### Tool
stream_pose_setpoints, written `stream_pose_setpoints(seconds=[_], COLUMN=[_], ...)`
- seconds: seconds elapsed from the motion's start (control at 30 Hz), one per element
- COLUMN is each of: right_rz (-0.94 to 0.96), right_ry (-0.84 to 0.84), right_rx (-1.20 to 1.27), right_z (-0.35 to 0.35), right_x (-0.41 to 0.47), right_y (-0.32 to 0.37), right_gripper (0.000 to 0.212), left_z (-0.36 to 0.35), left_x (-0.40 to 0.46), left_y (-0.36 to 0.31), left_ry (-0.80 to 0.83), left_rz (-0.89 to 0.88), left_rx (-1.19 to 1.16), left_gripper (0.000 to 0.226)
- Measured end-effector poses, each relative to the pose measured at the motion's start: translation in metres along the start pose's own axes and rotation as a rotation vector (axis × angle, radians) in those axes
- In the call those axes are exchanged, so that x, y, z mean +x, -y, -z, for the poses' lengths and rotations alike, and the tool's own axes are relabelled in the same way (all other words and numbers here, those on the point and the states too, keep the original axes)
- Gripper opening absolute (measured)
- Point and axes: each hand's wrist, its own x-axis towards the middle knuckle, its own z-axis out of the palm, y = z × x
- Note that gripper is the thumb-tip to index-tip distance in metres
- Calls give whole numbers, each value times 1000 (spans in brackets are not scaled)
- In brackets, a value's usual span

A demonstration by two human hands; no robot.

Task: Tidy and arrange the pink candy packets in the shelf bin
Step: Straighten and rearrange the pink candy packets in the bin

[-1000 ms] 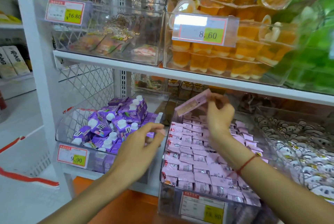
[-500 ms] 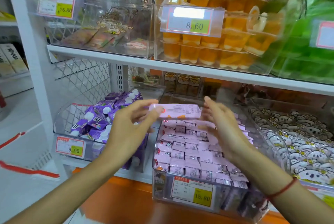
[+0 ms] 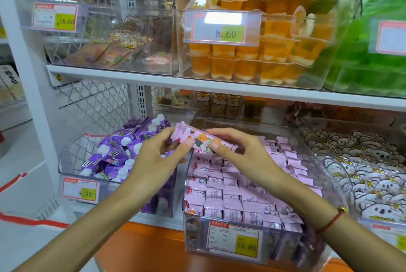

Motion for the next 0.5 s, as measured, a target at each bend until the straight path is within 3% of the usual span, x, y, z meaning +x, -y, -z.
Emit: stream_pose_setpoints(seconds=[0.1,0.2,0.3,0.5], right_rz=[-116,-199,-256,-221], right_ry=[38,168,238,212], right_rx=[-410,-760,-753,-780], right_z=[11,21,20,18], right_x=[2,-2,-6,-8], right_y=[-19,-38,-47,-50], right_gripper=[67,69,65,62], left_z=[4,5,-1,-13], left_x=[26,60,87,118], left_y=[7,12,18,13], left_ry=[-171,-154,-42,265], left_rz=[-54,-143,-189,-245], left_rx=[62,201,345,736], left_gripper=[36,42,34,30])
